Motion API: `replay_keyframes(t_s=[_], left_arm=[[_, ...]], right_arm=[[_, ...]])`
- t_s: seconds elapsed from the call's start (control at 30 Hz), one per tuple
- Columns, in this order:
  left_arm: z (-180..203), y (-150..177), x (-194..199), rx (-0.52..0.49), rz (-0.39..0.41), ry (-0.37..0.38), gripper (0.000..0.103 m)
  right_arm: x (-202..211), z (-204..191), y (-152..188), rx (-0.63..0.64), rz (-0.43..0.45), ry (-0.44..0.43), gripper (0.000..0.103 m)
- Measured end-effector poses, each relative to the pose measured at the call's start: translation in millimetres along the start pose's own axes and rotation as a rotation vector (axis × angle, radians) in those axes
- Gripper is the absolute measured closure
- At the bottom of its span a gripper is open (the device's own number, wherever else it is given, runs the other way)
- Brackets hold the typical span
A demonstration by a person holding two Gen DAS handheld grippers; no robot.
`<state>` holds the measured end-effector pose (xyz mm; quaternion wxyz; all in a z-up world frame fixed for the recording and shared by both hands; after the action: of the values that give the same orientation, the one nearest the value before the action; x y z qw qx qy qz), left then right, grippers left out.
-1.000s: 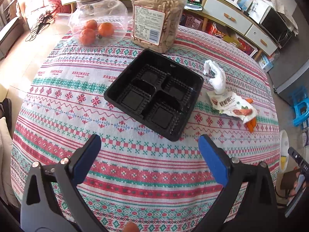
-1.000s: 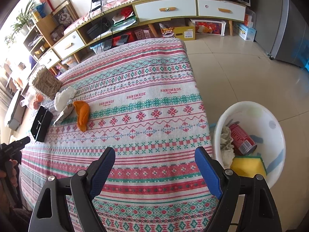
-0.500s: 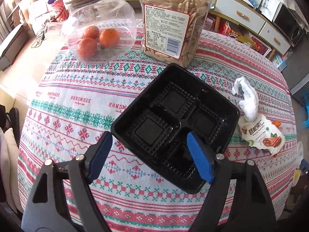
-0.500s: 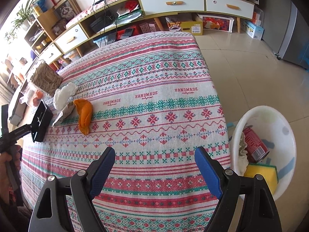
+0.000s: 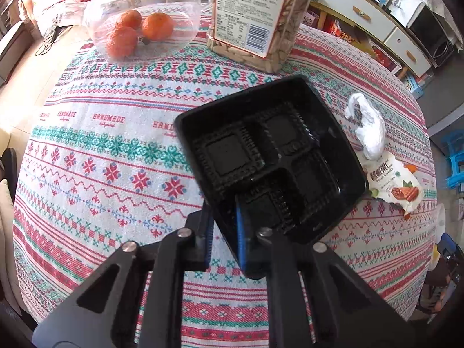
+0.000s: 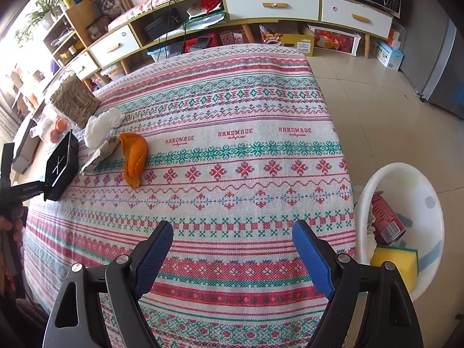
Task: Collect trash
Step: 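Grasp the orange peel with the right tool while the left tool holds the tray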
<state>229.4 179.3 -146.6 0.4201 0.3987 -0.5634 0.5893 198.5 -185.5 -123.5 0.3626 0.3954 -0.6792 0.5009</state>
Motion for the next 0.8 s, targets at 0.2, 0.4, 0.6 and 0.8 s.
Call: replay_keyframes(t_s=[0.2,0.4,0.6,0.8], left_arm=[[13,11,23,-0.055,0.023,0.035,0.097],[-3,35,43,-0.076,0.043,0.06,0.098],[-30,57,56,-0.038,0.057,0.094,0.098],[-41,66,62,-0.019,0.065,0.112,0.098]], right_arm=[[-2,-30,-3,0.038,-0.005,-0.005,0.017],[-20,-89,-15,0.124,0.004,-0.015,0.018],[-65,-128,-22,0.173,-0.026,0.002,0.039],[-93,-141,-27,0.195,-0.023,0.04,0.067]])
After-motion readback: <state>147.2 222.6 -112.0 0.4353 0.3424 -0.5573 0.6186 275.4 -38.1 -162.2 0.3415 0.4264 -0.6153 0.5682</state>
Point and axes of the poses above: each gripper's, at about its wrist camera, not at the fingertips, and x roughly against the way its jaws point, z to its right, y to its underside, the point moved 9 cm from there along -x, roughly the way its jaws point, and after that the axes turned 11 degrees about -x, right-handed, at the moved point
